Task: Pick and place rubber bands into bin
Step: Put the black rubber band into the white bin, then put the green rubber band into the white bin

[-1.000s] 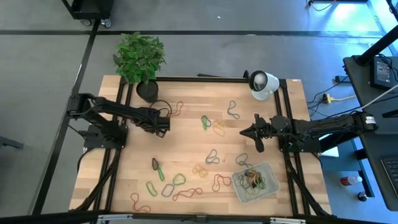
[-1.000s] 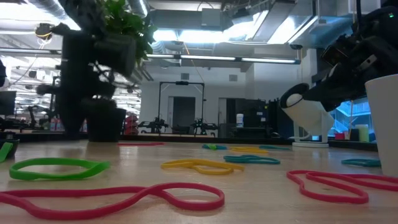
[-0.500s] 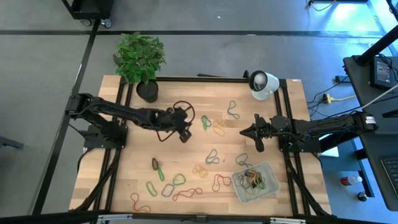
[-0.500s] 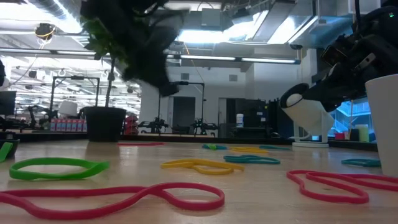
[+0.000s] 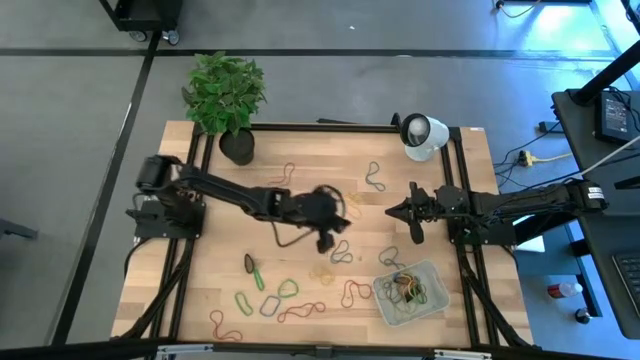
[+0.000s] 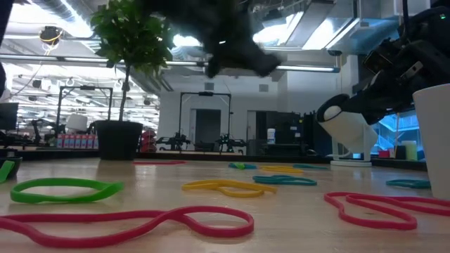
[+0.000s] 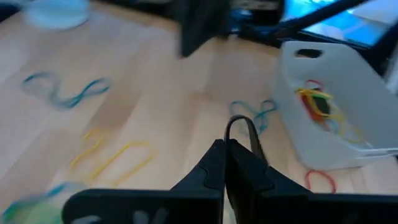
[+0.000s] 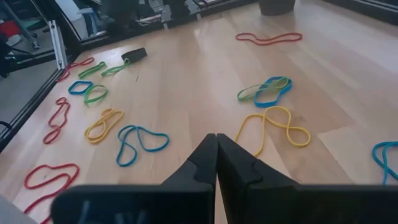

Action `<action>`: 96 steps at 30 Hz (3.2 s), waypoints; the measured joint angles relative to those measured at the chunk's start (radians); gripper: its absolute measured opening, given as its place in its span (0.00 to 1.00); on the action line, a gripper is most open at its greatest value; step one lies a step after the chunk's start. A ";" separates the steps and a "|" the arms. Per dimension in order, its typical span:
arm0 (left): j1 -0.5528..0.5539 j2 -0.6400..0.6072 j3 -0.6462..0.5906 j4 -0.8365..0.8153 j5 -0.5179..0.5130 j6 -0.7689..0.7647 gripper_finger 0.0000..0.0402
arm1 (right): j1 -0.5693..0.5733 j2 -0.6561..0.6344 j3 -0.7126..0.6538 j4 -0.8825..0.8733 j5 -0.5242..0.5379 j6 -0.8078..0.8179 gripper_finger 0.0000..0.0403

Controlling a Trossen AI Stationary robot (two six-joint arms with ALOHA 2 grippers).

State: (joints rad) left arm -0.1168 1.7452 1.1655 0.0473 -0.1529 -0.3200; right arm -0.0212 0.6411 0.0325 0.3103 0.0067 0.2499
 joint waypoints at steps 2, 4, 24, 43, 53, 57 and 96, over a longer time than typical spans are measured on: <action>-0.008 0.061 0.083 -0.004 0.027 0.039 0.01 | 0.000 0.000 0.000 0.000 0.000 -0.004 0.03; -0.019 0.118 0.168 -0.029 0.037 0.072 0.01 | 0.000 0.000 0.000 0.000 0.001 -0.025 0.03; -0.138 0.615 0.755 -0.067 0.120 0.213 0.01 | 0.000 0.000 0.001 0.067 0.001 -0.044 0.03; -0.171 0.703 0.801 -0.066 0.119 0.203 0.27 | 0.000 0.000 0.001 0.059 0.000 0.011 0.03; -0.122 0.593 0.793 -0.295 0.091 0.293 0.30 | 0.000 0.000 0.001 0.054 0.000 0.009 0.03; -0.070 0.527 0.710 -0.374 0.129 0.301 0.23 | 0.000 0.000 0.000 0.049 0.000 0.008 0.03; 0.080 -0.905 -0.891 0.243 -0.108 0.237 0.00 | -0.021 0.374 0.299 0.079 0.180 -0.021 0.36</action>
State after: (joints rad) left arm -0.0364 0.8406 0.2749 0.2904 -0.2614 -0.0832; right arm -0.0426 1.0149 0.3318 0.3898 0.1872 0.2292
